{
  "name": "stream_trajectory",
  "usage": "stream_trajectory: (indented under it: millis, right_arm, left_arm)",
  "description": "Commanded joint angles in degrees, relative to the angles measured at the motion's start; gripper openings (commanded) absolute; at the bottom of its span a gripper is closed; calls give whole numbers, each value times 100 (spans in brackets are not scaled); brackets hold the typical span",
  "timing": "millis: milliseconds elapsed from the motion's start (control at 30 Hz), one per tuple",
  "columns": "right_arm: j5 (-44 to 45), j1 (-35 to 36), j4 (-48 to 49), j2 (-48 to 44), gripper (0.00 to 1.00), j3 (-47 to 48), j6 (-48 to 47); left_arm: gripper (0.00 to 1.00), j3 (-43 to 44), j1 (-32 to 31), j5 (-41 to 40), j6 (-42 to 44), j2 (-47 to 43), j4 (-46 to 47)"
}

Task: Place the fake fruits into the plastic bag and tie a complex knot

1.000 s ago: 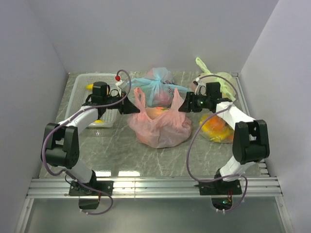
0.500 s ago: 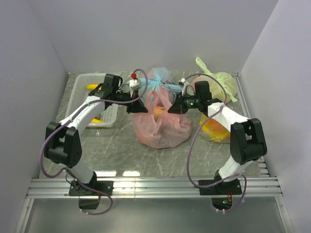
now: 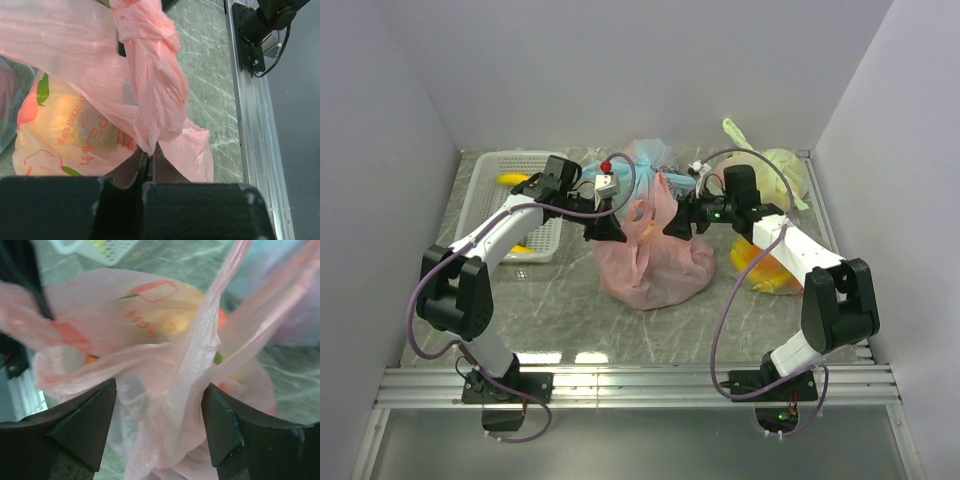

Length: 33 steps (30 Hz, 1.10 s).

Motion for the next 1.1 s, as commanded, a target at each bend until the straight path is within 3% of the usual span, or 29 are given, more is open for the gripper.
stream_trajectory:
  millis: [0,100,233,333,433,500,533,600,633,733,800,1067]
  right_arm:
    - [775,-222,118,-102,76,-8,193]
    - [1074,-485,92,152,76,140,509]
    - [707,-601,22,460,78,317,897]
    - [-163,-592,240,742,93,379,1195]
    - [-954,-522,530,1040,92,440,1503]
    - [-1219,-470,592,1233,86,527,1574]
    - [-1289,-452,680,1261,70,537,1600]
    - [-1290,-365,716,1252,50,580,1592]
    - [-1272,-338,724,1235,29,607,1539]
    - [-1246,-171,655,1033,0,651,1197]
    - [-1299,48,261,945,0,843,574]
    - [-1790,409,-3201,1146,0,1872,-2570]
  left_arm:
    - [0,-35,-5,79,201,-144,-24]
    - [1,-35,-5,79,166,-144,2]
    - [0,0,-5,62,139,-135,11]
    - [1,8,-5,53,60,-109,64]
    - [1,35,-5,53,-19,-65,117]
    - [0,70,-5,62,-54,-12,108]
    - [1,140,-14,70,-37,23,73]
    - [1,245,-58,44,51,119,-84]
    - [0,350,-84,44,95,137,-138]
    - [1,570,-242,-87,218,225,-278]
    - [1,685,-391,-201,236,286,-314]
    - [1,800,-515,-746,-54,357,195]
